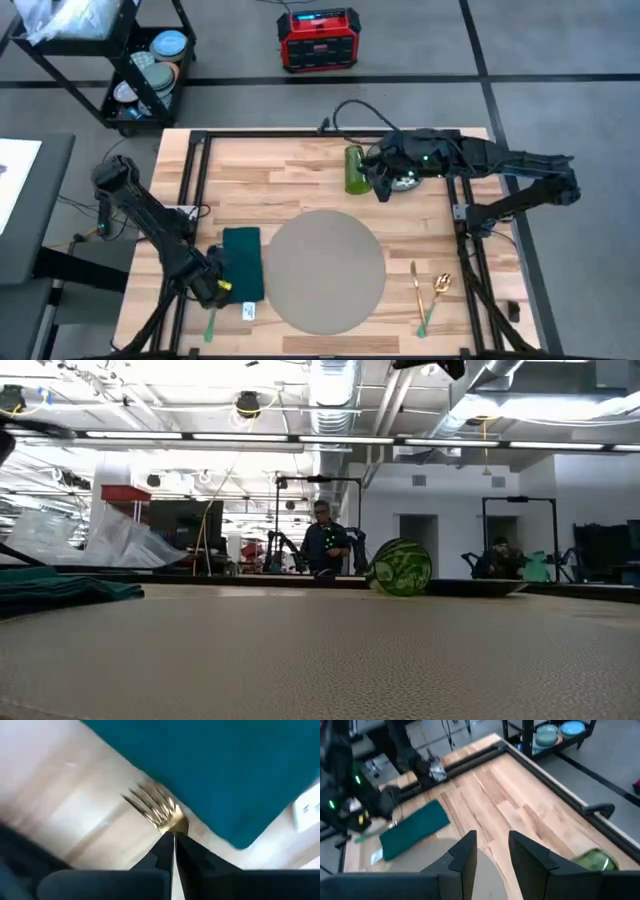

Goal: Set table place
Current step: Put the green fork on the green table napkin

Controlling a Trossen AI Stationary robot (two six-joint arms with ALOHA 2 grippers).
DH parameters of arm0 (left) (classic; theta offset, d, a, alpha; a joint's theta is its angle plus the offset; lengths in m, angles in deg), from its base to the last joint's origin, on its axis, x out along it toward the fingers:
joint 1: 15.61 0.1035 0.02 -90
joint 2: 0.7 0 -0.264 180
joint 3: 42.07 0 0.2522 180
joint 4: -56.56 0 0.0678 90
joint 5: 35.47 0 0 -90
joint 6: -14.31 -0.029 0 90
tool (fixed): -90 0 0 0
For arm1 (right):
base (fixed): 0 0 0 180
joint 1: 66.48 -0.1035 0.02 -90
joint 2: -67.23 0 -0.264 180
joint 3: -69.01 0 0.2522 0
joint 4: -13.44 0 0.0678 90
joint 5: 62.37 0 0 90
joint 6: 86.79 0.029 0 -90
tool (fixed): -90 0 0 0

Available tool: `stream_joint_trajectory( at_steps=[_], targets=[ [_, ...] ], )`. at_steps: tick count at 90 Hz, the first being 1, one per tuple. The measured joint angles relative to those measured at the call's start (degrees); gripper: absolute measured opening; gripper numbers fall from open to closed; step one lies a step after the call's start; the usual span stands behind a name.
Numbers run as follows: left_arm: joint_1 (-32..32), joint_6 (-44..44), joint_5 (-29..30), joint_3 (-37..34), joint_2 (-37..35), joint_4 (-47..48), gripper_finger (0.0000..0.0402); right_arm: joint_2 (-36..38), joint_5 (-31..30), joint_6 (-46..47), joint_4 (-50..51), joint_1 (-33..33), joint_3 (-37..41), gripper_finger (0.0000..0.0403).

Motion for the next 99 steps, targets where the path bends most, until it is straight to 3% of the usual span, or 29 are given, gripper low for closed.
stream_joint_trajectory(
  at_steps=[13, 26, 31, 51, 64, 87, 93, 99],
  targets=[
    [-1.41, 11.76, 1.71, 2.0, -2.3, 3.88, 0.0, 0.0, 0.01, -1.92, 2.25, -1.75, 0.0, 0.0102],
    [-4.75, 24.25, 6.01, 2.8, -1.04, -3.63, 0.0, 0.0, -0.11, -3.98, 3.63, -3.09, 0.0, 0.0102],
    [-5.42, 25.35, 6.62, 2.92, -0.44, -9.19, 0.0, 0.0, -0.13, -4.06, 3.74, -3.23, 0.0, 0.0103],
    [-4.64, 24.68, 4.94, 2.98, 3.46, -23.07, 0.0001, 0.06, -0.51, -6.39, 5.57, -3.77, 1.22, 0.0103],
    [-3.79, 21.38, 17.83, 2.97, 5.54, -31.58, 0.0009, 0.0, -0.48, -7.52, 5.88, -3.8, 2.98, 0.0103],
    [-3.0, -1.27, 22.22, 3.07, 7.26, -47.05, 0.0011, 0.02, -0.65, -10.02, -1.24, -3.27, 3.48, 0.0103],
    [-2.14, -0.45, 23.38, 3.07, 7.66, -47.59, 0.0011, 0.02, -0.69, -10.0, -2.6, -3.25, 3.48, 0.0103],
    [-1.45, 6.38, 22.74, 3.07, 7.67, -46.53, 0.0011, 0.02, -0.73, -8.63, -3.26, -3.25, 3.48, 0.0103]
  ],
)
